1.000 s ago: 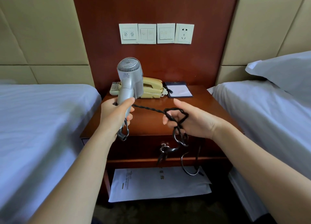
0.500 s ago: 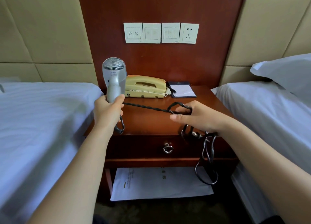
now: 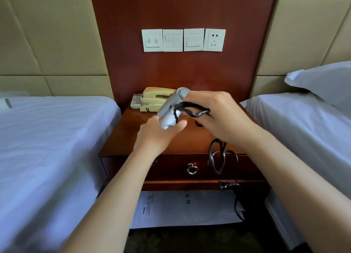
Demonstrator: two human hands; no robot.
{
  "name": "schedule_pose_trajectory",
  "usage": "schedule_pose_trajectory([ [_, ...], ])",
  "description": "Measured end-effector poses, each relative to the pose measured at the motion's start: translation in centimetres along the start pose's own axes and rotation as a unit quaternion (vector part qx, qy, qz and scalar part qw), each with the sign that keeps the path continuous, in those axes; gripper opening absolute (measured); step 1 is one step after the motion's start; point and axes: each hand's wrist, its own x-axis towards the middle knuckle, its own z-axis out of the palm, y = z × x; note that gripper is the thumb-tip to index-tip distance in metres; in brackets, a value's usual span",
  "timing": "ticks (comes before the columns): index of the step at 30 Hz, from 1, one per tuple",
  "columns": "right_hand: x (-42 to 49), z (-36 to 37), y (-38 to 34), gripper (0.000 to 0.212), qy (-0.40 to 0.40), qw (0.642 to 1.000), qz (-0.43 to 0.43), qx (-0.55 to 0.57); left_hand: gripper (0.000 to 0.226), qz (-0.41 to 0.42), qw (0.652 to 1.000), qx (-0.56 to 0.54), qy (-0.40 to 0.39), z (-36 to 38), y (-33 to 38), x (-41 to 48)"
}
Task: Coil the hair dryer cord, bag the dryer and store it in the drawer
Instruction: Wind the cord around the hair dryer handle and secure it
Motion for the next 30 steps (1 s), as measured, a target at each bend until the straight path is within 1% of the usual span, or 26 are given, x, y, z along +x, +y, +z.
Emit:
schedule_pose_trajectory([
  [2,-0.1,0.3,-0.4,0.011,-0.013,0.996,0.047,0.076,0.096,0.005,0.999,-0.045,-0.020,0.3,0.6,-0.6],
  [3,-0.2,0.3,-0.5,0.013,-0.015,0.987,0.079,0.137,0.094,0.007,0.998,-0.061,-0.023,0.5,0.8,-0.8],
  [5,-0.4,0.1,-0.2,0.022,-0.006,0.962,0.131,0.239,0.079,0.016,0.998,-0.063,-0.016,0.6,1.0,-1.0],
  [8,-0.7,0.3,0.7,0.030,-0.020,0.951,0.158,0.266,0.056,0.027,0.999,-0.019,0.004,0.6,1.0,-0.9],
  [9,-0.9,0.5,0.9,0.031,-0.034,0.944,0.172,0.280,0.050,0.028,1.000,-0.006,0.007,0.6,0.9,-0.9],
  [10,-1.2,0.8,1.0,0.032,-0.046,0.928,0.189,0.316,0.047,0.031,0.999,0.006,0.007,0.7,0.8,-0.9],
  [11,-1.4,1.1,0.9,0.032,-0.056,0.898,0.215,0.380,0.045,0.033,0.999,0.016,0.007,0.7,0.7,-0.8],
  [12,-1.7,1.5,0.9,0.031,-0.063,0.851,0.245,0.460,0.044,0.038,0.999,0.022,0.008,0.8,0.5,-0.7],
  [13,-1.9,1.7,0.8,0.028,-0.069,0.796,0.276,0.534,0.042,0.041,0.999,0.024,0.011,0.9,0.3,-0.6],
  [14,-2.1,1.8,0.7,0.024,-0.073,0.751,0.302,0.583,0.039,0.039,0.999,0.021,0.016,0.8,0.1,-0.5],
  [15,-2.3,1.7,0.7,0.022,-0.082,0.724,0.324,0.603,0.036,0.032,0.999,0.016,0.022,0.7,0.0,-0.4],
  [16,-2.4,1.5,0.9,0.021,-0.099,0.714,0.338,0.606,0.035,0.023,0.999,0.009,0.029,0.5,-0.1,-0.3],
  [17,-2.5,1.2,1.1,0.021,-0.121,0.716,0.347,0.593,0.036,0.018,0.999,0.005,0.039,0.2,-0.2,-0.1],
  [20,-2.6,0.4,1.6,0.021,-0.162,0.744,0.370,0.532,0.038,0.020,0.998,0.018,0.061,-0.8,-0.6,-0.1],
  [22,-2.5,0.1,1.8,0.021,-0.162,0.764,0.376,0.499,0.036,0.028,0.997,0.034,0.065,-1.2,-0.9,-0.1],
  [24,-2.3,-0.2,2.1,0.022,-0.151,0.788,0.375,0.464,0.034,0.030,0.997,0.039,0.052,-1.2,-1.3,0.1],
  [27,-2.3,-1.5,2.4,0.026,-0.101,0.817,0.368,0.432,0.033,0.028,0.999,0.015,0.033,-1.7,-2.1,0.4],
  [30,-3.0,-3.2,3.6,0.037,-0.003,0.818,0.374,0.437,0.029,0.019,0.999,-0.035,0.009,-3.0,-2.9,0.4],
])
